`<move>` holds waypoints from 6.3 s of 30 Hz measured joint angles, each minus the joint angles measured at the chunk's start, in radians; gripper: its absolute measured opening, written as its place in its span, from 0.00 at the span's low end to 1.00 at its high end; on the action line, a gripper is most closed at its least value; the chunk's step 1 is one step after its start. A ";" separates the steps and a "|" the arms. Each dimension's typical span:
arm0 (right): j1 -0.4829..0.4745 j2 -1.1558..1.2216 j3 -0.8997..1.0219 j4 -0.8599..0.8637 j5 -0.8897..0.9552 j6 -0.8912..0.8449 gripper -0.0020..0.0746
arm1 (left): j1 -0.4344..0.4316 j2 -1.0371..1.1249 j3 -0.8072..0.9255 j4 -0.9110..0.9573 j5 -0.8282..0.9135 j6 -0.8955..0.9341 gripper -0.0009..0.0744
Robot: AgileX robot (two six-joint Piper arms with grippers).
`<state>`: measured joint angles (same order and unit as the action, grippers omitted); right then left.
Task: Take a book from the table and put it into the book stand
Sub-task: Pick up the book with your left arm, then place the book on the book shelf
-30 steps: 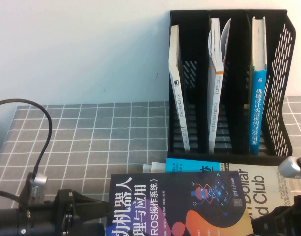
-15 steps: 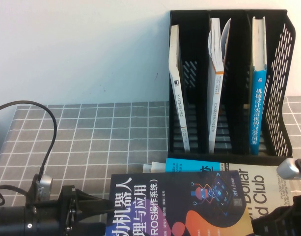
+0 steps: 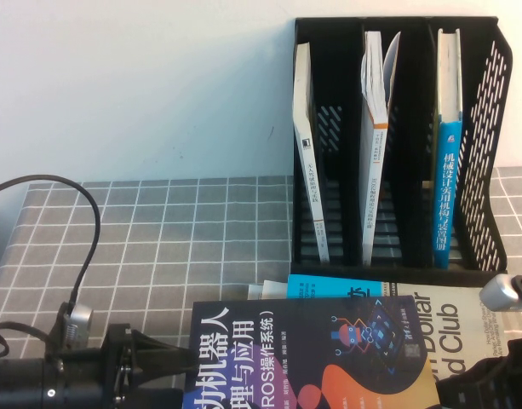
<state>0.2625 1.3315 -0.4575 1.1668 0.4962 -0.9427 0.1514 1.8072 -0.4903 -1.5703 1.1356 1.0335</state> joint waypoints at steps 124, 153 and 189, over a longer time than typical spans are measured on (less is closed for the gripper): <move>0.000 -0.349 0.001 -0.070 -0.209 -0.127 0.02 | -0.160 -0.342 -1.135 0.368 -0.314 -0.832 0.17; 0.000 -0.349 0.001 -0.072 -0.164 -0.083 0.02 | -0.305 -0.185 -1.135 0.528 -0.441 -0.841 0.17; 0.000 -0.349 0.001 -0.067 -0.081 -0.070 0.02 | -0.331 -0.130 -1.135 0.514 -0.504 -0.720 0.17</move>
<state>0.2625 0.9825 -0.4567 1.1001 0.4156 -1.0129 -0.1793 1.6776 -1.6254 -1.0561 0.6312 0.3136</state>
